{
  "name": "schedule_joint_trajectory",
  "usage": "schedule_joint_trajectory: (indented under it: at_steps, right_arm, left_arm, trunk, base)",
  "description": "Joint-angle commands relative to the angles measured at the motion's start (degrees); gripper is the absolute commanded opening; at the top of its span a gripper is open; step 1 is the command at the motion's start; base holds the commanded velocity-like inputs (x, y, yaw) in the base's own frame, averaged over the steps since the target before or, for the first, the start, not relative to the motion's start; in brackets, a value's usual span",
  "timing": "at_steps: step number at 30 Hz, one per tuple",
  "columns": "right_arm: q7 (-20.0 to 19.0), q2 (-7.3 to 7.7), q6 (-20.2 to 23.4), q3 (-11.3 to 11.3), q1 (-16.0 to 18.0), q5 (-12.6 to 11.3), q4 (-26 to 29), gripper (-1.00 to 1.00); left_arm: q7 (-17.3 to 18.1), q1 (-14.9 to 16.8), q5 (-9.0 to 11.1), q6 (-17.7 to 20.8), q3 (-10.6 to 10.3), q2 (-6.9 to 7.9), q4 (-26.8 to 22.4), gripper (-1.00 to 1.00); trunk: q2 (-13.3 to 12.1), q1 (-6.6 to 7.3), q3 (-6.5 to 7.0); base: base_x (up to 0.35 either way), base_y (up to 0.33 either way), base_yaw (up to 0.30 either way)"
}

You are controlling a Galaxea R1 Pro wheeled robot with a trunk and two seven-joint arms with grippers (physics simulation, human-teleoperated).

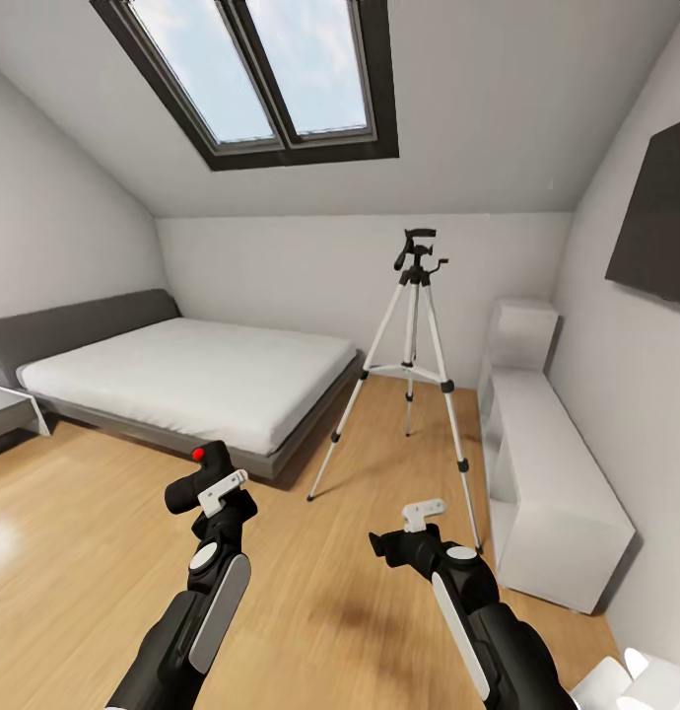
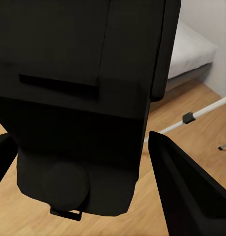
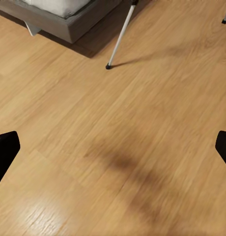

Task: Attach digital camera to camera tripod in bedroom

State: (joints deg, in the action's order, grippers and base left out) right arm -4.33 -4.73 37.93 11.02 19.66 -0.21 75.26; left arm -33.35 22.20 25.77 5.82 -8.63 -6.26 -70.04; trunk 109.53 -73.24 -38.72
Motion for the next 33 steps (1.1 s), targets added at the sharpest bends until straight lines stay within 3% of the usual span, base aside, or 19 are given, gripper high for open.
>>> schedule_joint_trajectory:
  at_steps: [1, 33]
  right_arm:
    - [-0.2, -0.01, 0.3, 0.0, 0.0, 0.0, 0.1, 1.00]
    - [-0.3, -0.01, 0.3, -0.2, 0.0, -0.1, 0.1, 1.00]
  left_arm:
    - [-0.3, 0.0, 0.1, 0.3, -0.1, 0.02, -0.1, -1.00]
    - [0.2, 0.0, 0.2, 0.6, -0.2, 0.02, -0.1, -1.00]
  trunk:
    - [-0.4, 0.23, 0.12]
    - [-13.2, 7.26, 5.87]
  base:
    - [0.000, 0.000, 0.000]
    - [0.000, 0.000, 0.000]
